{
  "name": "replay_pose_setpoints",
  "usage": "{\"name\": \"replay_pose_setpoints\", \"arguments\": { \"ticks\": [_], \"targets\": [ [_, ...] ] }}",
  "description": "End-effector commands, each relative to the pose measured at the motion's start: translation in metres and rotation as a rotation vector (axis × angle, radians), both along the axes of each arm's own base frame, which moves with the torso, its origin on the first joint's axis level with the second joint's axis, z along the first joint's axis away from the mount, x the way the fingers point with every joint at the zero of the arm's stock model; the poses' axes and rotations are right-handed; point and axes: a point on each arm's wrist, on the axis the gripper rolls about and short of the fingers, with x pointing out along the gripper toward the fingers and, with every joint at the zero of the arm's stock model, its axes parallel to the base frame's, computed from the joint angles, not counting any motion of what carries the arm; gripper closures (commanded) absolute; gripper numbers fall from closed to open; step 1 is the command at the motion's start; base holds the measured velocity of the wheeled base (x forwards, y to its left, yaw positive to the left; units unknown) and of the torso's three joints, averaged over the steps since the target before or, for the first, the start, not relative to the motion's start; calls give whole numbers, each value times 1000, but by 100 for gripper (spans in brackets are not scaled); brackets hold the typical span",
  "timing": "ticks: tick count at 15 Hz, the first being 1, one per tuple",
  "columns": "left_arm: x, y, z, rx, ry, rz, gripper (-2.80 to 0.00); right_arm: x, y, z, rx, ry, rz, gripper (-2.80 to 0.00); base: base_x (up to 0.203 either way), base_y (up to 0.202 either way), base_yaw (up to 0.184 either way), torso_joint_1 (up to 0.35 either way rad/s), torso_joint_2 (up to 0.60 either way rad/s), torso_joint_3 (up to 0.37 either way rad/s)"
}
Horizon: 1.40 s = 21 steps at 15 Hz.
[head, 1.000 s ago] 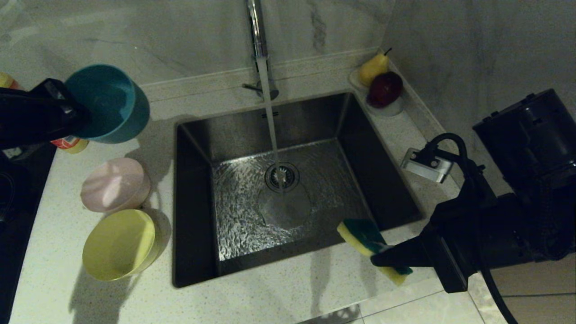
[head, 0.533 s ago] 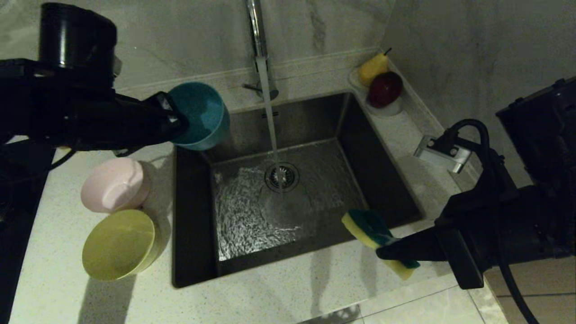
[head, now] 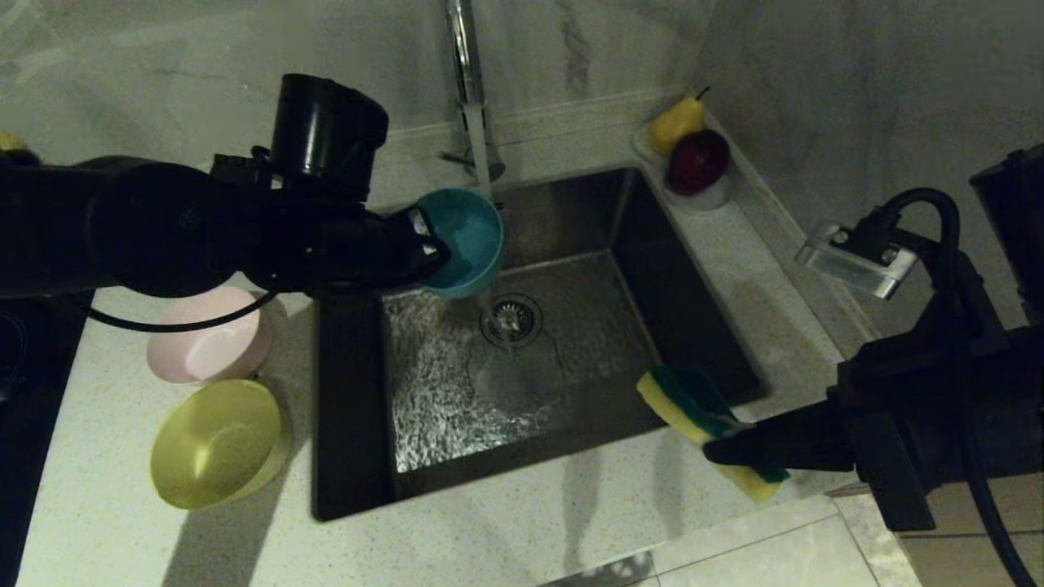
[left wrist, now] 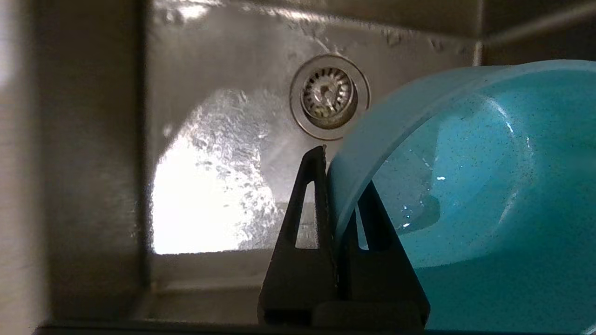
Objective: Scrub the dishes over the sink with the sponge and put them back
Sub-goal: Wash the bowl
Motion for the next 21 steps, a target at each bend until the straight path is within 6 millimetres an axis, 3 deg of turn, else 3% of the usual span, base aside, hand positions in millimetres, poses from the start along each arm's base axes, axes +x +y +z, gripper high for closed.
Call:
{"name": "replay_pose_setpoints", "arguments": {
  "ticks": [1, 5, 21],
  "targets": [
    [18, -12, -19, 19, 36, 2, 0, -4, -3, 3, 14, -4, 11, 0, 0, 0, 0, 0, 0, 0],
    [34, -22, -24, 12, 20, 4, 0, -8, -6, 6, 27, -11, 20, 0, 0, 0, 0, 0, 0, 0],
    [29, -19, -24, -14, 33, 20, 0, -16, -12, 11, 56, -17, 35, 0, 0, 0, 0, 0, 0, 0]
  ]
}}
